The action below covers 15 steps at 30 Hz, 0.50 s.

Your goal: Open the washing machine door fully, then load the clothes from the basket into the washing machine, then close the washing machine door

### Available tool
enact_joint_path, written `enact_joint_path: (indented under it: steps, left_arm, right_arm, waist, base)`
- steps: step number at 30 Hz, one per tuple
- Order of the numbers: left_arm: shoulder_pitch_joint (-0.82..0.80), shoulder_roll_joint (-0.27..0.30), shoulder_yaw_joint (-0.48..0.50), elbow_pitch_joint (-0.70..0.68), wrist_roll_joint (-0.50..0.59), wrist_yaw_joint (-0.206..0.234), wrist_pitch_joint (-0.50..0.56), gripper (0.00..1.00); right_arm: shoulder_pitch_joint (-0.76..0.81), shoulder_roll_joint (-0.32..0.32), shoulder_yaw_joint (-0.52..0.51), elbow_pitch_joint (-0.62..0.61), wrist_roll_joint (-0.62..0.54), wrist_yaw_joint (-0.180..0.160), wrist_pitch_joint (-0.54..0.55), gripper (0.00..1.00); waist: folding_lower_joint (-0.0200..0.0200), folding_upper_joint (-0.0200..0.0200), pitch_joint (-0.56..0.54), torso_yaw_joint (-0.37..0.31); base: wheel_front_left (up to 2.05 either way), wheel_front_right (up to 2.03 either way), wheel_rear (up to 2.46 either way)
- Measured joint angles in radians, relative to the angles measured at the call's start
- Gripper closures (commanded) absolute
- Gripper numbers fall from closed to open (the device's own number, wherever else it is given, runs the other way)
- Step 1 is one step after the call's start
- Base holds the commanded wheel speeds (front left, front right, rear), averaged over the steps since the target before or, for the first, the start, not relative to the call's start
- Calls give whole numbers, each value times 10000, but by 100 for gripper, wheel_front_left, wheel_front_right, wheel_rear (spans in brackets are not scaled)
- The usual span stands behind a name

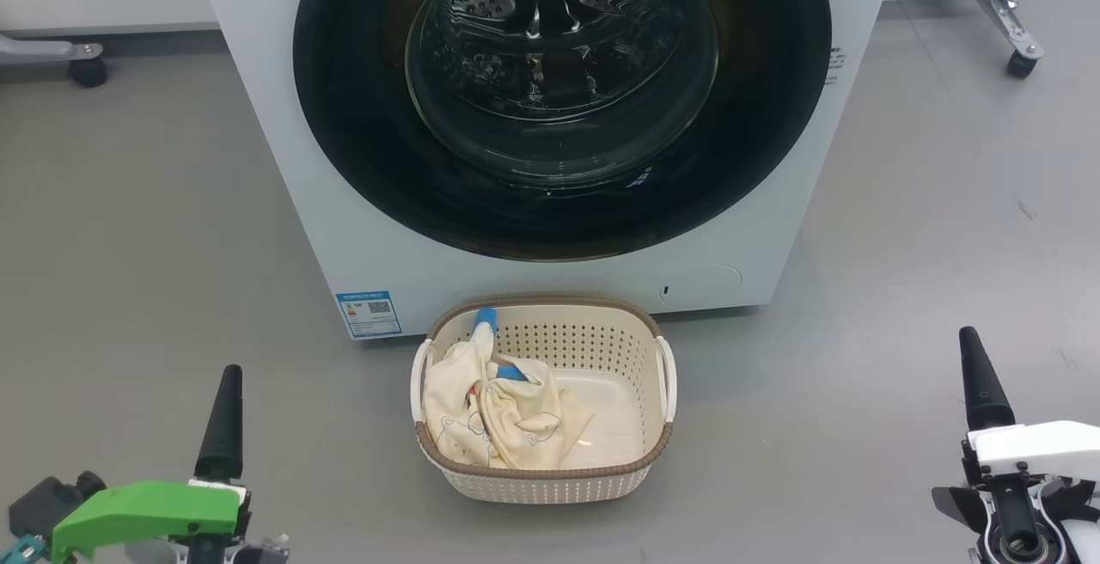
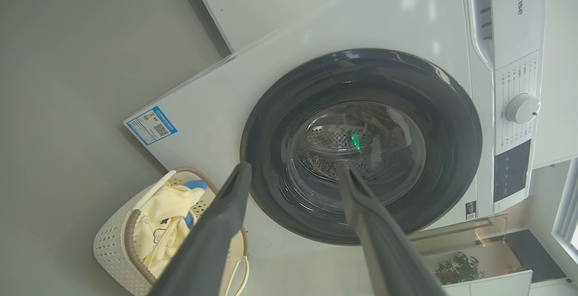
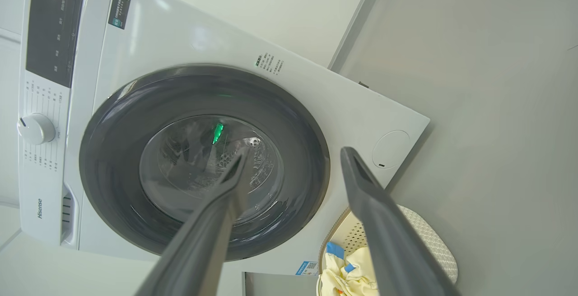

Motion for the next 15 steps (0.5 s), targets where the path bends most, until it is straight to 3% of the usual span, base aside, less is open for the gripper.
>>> enact_joint_path:
  steps: [7,15]
  left_arm:
    - [-105,134,-159,-17,819,-2,-186,0]
    - [-164,351,-263,65,2518,-2,-395,0]
  right_arm:
    - [-24,-230,278,12,-1074,0,-301,0]
    - [-233,-543,598,38,-2508,-96,-568,0]
  waist:
    - [0,0,-24,-2]
    - [0,0,-40,-14]
  base:
    - [0,0,0]
    - [0,0,0]
